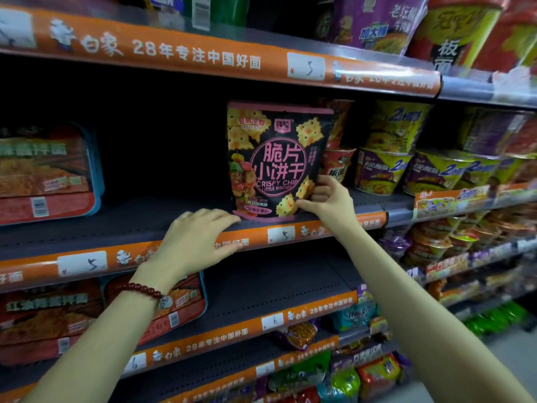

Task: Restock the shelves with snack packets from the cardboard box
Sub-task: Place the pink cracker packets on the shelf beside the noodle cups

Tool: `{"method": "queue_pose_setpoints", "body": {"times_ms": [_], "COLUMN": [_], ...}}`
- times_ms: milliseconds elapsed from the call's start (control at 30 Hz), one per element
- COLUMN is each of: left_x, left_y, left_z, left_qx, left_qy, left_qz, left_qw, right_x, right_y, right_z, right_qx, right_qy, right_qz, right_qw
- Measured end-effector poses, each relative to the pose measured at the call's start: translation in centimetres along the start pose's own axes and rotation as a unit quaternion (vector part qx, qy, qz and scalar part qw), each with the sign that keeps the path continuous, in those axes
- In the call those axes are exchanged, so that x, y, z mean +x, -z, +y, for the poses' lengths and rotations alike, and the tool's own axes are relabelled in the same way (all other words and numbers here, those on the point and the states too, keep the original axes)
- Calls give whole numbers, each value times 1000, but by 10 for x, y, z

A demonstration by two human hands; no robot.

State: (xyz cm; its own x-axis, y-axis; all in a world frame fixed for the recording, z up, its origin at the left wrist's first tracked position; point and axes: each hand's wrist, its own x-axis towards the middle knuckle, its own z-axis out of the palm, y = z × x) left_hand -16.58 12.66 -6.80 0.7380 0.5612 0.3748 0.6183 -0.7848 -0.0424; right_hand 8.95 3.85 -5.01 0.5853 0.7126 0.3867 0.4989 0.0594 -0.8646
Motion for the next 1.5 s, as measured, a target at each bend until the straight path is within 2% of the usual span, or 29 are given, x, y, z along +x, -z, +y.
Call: {"method": "queue_pose_setpoints", "body": {"times_ms": [67, 133, 200, 267, 367, 533, 767, 933, 1233, 1367, 1500], "left_x": [1, 1, -1, -1, 13, 46, 71, 66, 30, 2, -40], "left_y": [1, 4, 6, 4, -11, -56, -138, -201, -343, -416, -498], "left_z": [3, 14, 35, 64, 112, 196, 339, 419, 517, 545, 554], "left_qx": [-17, -63, -98, -140, -185, -161, -172, -197, -196, -192, -231], "left_qy": [0, -11, -53, -98, -146, -214, -295, -337, -387, -394, -344], "left_qz": [12, 56, 120, 138, 54, -79, -214, -310, -445, -475, -504], "left_qw": [1000, 996, 987, 976, 970, 960, 915, 867, 783, 763, 758], "right_x": [-5, -11, -21, -33, -57, -102, -186, -251, -375, -422, -463], "right_y": [5, 11, 21, 36, 68, 138, 250, 301, 317, 290, 251], "right_z": [2, 6, 14, 25, 53, 116, 209, 264, 369, 430, 504], "right_qx": [0, -12, -25, -42, -121, -249, -289, -272, -185, -158, -110], "right_qy": [4, 16, 25, 25, -8, -118, -303, -422, -585, -614, -618], "right_qz": [15, 24, 30, 30, 28, 5, 21, 56, 153, 188, 223], "right_qw": [1000, 999, 999, 998, 992, 961, 908, 863, 775, 750, 746]}}
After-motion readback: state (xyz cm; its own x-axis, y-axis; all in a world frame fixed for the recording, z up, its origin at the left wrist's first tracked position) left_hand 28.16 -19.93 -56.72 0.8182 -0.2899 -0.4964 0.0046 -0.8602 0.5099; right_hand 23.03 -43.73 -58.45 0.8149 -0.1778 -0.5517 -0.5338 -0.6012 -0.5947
